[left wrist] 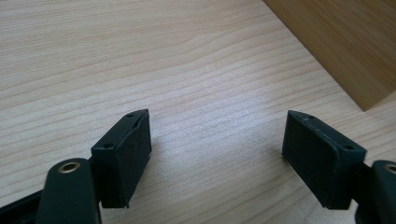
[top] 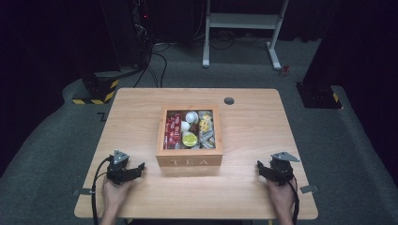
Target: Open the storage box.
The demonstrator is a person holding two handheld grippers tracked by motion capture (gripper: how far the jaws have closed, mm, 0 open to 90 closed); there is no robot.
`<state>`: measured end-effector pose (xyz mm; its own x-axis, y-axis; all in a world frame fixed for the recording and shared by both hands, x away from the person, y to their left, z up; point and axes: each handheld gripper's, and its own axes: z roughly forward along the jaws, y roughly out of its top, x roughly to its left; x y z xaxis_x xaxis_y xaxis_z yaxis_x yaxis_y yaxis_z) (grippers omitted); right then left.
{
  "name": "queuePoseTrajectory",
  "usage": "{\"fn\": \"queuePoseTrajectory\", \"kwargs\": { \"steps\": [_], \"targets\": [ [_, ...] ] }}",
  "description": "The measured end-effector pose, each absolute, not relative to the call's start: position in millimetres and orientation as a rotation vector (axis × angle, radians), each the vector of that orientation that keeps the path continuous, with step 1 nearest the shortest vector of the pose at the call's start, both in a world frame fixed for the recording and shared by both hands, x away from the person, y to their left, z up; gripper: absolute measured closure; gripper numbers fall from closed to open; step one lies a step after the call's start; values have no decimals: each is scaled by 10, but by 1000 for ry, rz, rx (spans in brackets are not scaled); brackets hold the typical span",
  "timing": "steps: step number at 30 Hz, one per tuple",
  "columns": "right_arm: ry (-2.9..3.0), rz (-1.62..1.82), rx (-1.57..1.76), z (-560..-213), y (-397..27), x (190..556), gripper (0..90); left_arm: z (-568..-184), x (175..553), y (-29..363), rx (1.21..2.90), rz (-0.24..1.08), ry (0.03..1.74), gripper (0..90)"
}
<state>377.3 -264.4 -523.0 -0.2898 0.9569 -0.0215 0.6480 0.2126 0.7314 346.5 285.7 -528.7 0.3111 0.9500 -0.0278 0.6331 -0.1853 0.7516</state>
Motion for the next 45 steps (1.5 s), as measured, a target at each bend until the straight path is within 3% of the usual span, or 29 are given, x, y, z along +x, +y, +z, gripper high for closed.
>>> {"fn": "queuePoseTrajectory", "kwargs": {
  "steps": [29, 45],
  "targets": [
    [2019, 857, 1489, -5228, -2633, 3768, 319, -5110, 3298, 2579, 1895, 448, 1153, 337],
    [2030, 858, 1476, -5228, -2631, 3768, 314, -5063, 3351, 2322, 1869, 409, 1142, 426]
  ]
}}
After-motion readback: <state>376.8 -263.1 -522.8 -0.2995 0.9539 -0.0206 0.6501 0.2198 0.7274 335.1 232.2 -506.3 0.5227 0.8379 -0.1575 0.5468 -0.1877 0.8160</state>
